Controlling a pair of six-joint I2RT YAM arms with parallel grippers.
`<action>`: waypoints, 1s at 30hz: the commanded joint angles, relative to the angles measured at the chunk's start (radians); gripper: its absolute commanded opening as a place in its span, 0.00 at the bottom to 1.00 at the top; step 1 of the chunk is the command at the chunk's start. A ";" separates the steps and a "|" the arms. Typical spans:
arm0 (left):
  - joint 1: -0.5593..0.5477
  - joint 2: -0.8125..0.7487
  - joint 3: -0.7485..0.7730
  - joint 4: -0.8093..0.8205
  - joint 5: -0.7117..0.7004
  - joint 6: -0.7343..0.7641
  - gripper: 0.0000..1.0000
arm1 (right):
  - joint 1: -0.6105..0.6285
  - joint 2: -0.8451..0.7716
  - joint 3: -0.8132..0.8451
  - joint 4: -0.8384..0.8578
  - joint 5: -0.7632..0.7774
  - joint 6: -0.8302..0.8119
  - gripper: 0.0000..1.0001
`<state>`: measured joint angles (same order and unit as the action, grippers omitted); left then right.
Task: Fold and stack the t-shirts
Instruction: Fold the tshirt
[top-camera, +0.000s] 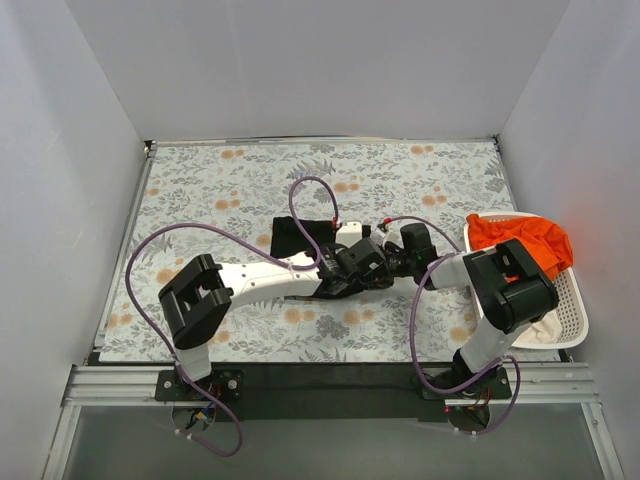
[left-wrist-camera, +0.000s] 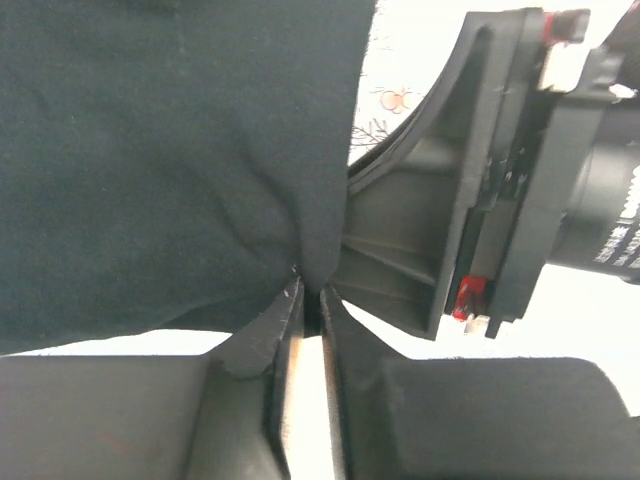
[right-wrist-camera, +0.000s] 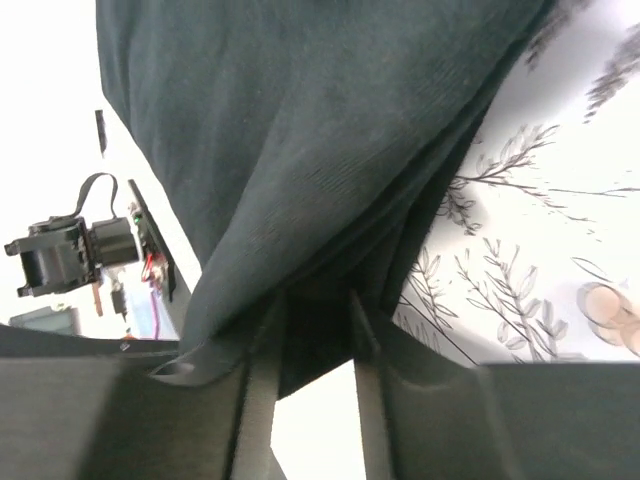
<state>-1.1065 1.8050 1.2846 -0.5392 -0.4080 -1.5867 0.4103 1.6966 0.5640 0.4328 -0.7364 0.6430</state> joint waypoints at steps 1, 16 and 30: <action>0.000 -0.119 0.013 0.024 -0.011 -0.006 0.18 | -0.021 -0.069 0.010 -0.043 0.048 -0.060 0.35; 0.299 -0.493 -0.275 0.001 -0.041 0.002 0.54 | -0.111 -0.261 0.112 -0.431 0.223 -0.321 0.40; 0.465 -0.535 -0.485 0.054 0.012 0.019 0.48 | 0.064 -0.299 0.290 -0.456 0.126 -0.195 0.40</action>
<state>-0.6491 1.2575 0.8280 -0.5156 -0.4007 -1.5700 0.4232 1.3762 0.7845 -0.0299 -0.5797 0.4175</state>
